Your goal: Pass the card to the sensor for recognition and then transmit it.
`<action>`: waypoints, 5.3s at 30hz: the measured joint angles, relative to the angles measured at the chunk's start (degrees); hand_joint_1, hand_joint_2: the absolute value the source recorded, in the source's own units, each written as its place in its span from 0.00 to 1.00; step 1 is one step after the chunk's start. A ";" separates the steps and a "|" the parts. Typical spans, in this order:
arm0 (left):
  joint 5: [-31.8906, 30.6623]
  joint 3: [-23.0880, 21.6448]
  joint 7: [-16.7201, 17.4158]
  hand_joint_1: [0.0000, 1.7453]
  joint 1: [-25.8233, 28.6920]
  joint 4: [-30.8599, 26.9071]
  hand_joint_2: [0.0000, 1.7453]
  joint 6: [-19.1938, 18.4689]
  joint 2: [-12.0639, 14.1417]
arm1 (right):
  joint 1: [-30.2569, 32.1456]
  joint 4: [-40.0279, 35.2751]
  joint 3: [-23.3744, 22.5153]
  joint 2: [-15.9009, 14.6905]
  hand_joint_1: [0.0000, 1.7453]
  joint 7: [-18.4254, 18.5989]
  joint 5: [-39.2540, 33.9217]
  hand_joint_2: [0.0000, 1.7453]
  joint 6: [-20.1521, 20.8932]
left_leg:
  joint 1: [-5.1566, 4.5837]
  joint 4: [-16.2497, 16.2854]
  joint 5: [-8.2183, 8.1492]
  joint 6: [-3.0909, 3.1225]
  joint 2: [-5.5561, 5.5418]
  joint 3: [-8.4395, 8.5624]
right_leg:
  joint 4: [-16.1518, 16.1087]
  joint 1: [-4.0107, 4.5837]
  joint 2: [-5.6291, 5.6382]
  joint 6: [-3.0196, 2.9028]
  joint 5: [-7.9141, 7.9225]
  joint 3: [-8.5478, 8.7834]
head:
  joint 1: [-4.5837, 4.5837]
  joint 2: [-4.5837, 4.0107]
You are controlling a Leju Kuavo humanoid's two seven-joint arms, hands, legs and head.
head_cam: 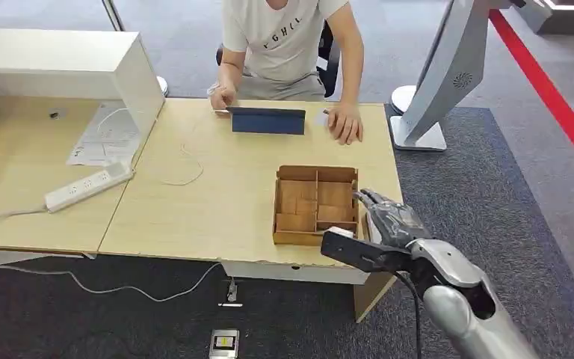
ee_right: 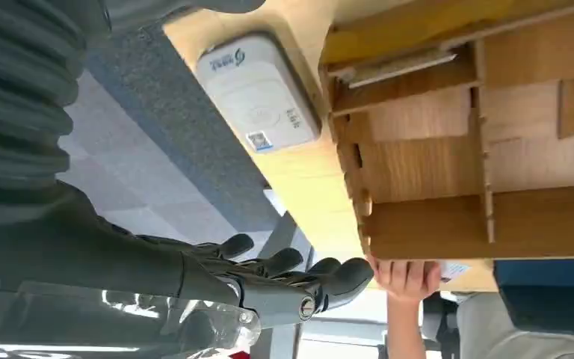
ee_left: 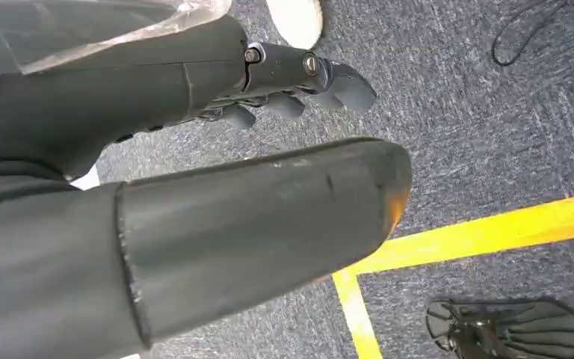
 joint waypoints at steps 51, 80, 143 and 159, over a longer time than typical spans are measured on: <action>-0.63 -0.13 0.04 0.00 -0.16 0.00 0.00 0.94 -0.07 | -0.18 13.62 1.07 -3.84 0.00 -3.85 8.85 1.00 -13.12 | -0.01 0.01 0.00 0.00 0.00 -0.01 | -0.01 -0.01 0.00 0.01 0.01 0.00 | 0.02 0.00; -0.33 -0.13 -0.26 0.00 -0.12 0.00 0.00 0.98 -0.02 | 5.68 1.51 0.94 -6.58 0.00 -0.94 6.86 1.00 -11.36 | -0.01 0.00 0.00 0.00 0.00 -0.02 | -0.01 -0.01 0.00 0.01 0.01 0.01 | 0.00 0.00; -2.36 -1.86 0.26 0.00 -2.27 0.00 0.00 -0.42 -0.02 | 0.45 0.81 2.27 1.66 0.00 1.99 9.20 1.00 -0.35 | 0.00 0.00 0.00 0.00 0.00 -0.02 | 0.00 0.00 0.00 0.01 0.01 0.01 | 0.00 0.00; -2.49 -1.95 0.74 0.00 -2.61 0.00 0.00 -1.20 -0.09 | 0.48 1.01 3.87 6.18 0.00 1.97 10.49 1.00 -0.11 | 0.00 0.00 0.00 0.00 0.01 -0.02 | 0.01 0.00 0.00 0.00 0.01 0.00 | 0.00 0.00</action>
